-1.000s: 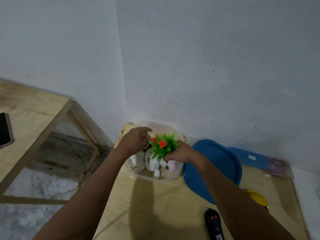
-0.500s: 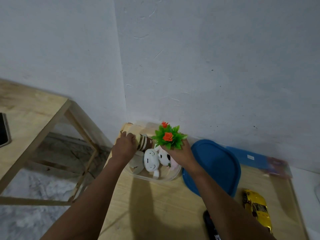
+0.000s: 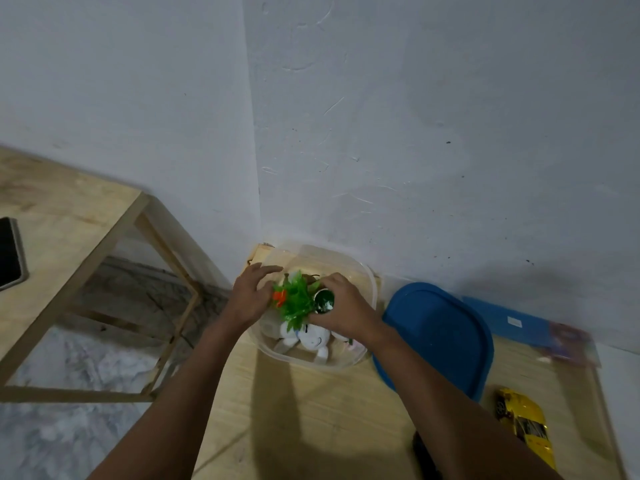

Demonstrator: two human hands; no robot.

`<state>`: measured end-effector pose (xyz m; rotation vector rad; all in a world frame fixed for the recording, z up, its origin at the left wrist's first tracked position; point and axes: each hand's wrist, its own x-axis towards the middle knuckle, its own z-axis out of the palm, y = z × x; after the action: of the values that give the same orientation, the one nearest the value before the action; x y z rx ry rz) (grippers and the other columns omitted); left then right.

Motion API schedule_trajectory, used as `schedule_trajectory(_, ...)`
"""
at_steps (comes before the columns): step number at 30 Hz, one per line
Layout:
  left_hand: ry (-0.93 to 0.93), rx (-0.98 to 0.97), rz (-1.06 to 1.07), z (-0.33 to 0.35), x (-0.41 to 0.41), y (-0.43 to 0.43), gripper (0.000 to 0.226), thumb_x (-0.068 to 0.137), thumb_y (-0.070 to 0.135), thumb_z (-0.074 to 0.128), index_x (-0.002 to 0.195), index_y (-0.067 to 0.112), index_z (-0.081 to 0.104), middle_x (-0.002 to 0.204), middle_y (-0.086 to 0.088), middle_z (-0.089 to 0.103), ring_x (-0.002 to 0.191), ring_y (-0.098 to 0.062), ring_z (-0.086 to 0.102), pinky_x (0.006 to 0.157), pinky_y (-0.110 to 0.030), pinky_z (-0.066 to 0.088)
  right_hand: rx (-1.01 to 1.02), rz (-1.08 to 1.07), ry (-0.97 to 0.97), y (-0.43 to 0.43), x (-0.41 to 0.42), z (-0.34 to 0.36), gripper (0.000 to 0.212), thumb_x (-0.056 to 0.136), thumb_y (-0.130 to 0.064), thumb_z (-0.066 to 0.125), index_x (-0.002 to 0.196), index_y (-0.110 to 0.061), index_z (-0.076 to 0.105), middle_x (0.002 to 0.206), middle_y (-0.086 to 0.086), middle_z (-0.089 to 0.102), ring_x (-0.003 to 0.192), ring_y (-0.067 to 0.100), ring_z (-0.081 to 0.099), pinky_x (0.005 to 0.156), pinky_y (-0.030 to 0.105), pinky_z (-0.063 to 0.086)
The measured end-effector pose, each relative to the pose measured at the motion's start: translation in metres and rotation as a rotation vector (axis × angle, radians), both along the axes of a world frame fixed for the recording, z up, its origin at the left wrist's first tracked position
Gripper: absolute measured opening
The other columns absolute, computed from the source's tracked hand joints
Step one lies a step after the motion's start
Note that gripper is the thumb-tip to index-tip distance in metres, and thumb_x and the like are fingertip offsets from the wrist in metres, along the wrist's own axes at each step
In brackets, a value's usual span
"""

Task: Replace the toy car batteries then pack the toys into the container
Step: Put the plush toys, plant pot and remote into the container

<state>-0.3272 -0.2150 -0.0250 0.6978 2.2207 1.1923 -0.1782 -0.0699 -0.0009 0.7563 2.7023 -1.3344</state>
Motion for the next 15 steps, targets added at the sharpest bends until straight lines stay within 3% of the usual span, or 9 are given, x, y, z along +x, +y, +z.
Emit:
schedule_trajectory(2, 0.028, -0.019, -0.034, -0.002, 0.005, -0.001, 0.030, 0.095, 0.013, 0.047, 0.112, 0.022, 0.071, 0.139, -0.008, 0.043, 0.131, -0.021, 0.037, 0.107, -0.035, 0.031, 0.047, 0.021, -0.034, -0.005, 0.000, -0.004, 0.054, 0.072, -0.030, 0.080, 0.121, -0.018, 0.060, 0.114, -0.008, 0.046, 0.104, 0.008, 0.051, 0.087, 0.020, 0.043)
schedule_trajectory(6, 0.209, -0.139, -0.048, -0.013, 0.014, -0.004, 0.025, 0.092, 0.012, 0.058, 0.112, 0.020, 0.071, 0.149, -0.016, 0.034, 0.142, -0.035, 0.023, 0.115, -0.046, 0.022, 0.200, 0.085, -0.114, -0.009, -0.005, -0.005, 0.070, 0.074, -0.035, 0.077, 0.135, -0.020, 0.048, 0.127, -0.002, 0.049, 0.115, 0.019, 0.052, 0.093, 0.034, 0.048)
schedule_trajectory(10, 0.272, -0.189, -0.074, -0.014, 0.013, -0.004, 0.027, 0.091, 0.012, 0.061, 0.115, 0.019, 0.071, 0.154, -0.017, 0.030, 0.146, -0.038, 0.016, 0.118, -0.048, 0.015, 0.445, 0.154, -0.217, -0.002, 0.005, -0.008, 0.086, 0.073, -0.059, 0.067, 0.144, -0.023, 0.035, 0.135, 0.001, 0.048, 0.124, 0.022, 0.044, 0.113, 0.045, 0.026)
schedule_trajectory(12, 0.260, -0.197, -0.089, -0.012, 0.013, -0.004, 0.026, 0.090, 0.010, 0.060, 0.113, 0.016, 0.072, 0.150, -0.017, 0.036, 0.142, -0.039, 0.022, 0.117, -0.044, 0.016, 0.393, 0.140, -0.219, 0.003, 0.011, -0.007, 0.084, 0.076, -0.058, 0.065, 0.146, -0.027, 0.032, 0.136, 0.000, 0.048, 0.126, 0.021, 0.044, 0.114, 0.043, 0.024)
schedule_trajectory(15, 0.214, -0.169, -0.069, -0.008, 0.015, -0.004, 0.024, 0.090, 0.004, 0.059, 0.106, 0.011, 0.075, 0.138, -0.018, 0.045, 0.133, -0.040, 0.033, 0.111, -0.042, 0.024, 0.243, 0.035, -0.128, 0.009, 0.016, -0.003, 0.074, 0.077, -0.047, 0.071, 0.142, -0.030, 0.040, 0.131, 0.000, 0.051, 0.120, 0.022, 0.049, 0.106, 0.040, 0.036)
